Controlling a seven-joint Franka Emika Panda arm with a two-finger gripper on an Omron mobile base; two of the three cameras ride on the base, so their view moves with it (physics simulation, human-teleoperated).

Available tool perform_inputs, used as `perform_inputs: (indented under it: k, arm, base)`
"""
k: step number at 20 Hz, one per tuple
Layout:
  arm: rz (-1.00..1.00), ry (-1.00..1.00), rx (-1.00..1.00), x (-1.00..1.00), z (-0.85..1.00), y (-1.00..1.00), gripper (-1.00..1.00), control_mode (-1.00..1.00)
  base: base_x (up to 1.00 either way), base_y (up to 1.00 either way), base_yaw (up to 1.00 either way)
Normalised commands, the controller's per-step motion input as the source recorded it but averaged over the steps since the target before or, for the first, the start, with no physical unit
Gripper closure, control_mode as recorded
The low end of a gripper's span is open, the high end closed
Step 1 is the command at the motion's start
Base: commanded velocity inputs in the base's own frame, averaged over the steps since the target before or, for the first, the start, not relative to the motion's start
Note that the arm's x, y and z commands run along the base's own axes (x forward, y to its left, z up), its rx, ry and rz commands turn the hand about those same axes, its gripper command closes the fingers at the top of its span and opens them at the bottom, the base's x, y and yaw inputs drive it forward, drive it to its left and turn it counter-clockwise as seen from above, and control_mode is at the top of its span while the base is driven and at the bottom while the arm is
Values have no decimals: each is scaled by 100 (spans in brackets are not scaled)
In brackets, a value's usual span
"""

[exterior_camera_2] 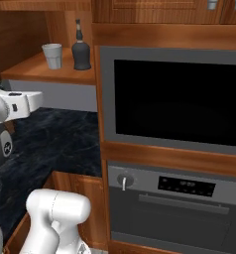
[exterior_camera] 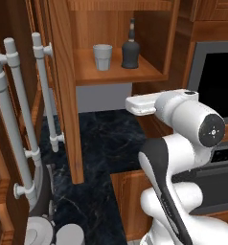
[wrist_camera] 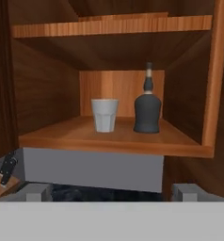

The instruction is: There is a bowl on the dining counter. Grab a lemon wedge from the fridge and place it in the bowl. Then get the liquor bottle and glass cup from the cabinet and place them next to the bowl.

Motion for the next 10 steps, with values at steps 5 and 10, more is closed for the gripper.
perform_inputs:
  k: [5, 10]
  arm:
    - [-1, 2, 1, 16, 3, 0, -100, -100]
    - [0, 0, 0, 9, 2, 0, -100, -100]
  base:
    - [0, 0, 0]
    - [0, 0, 0]
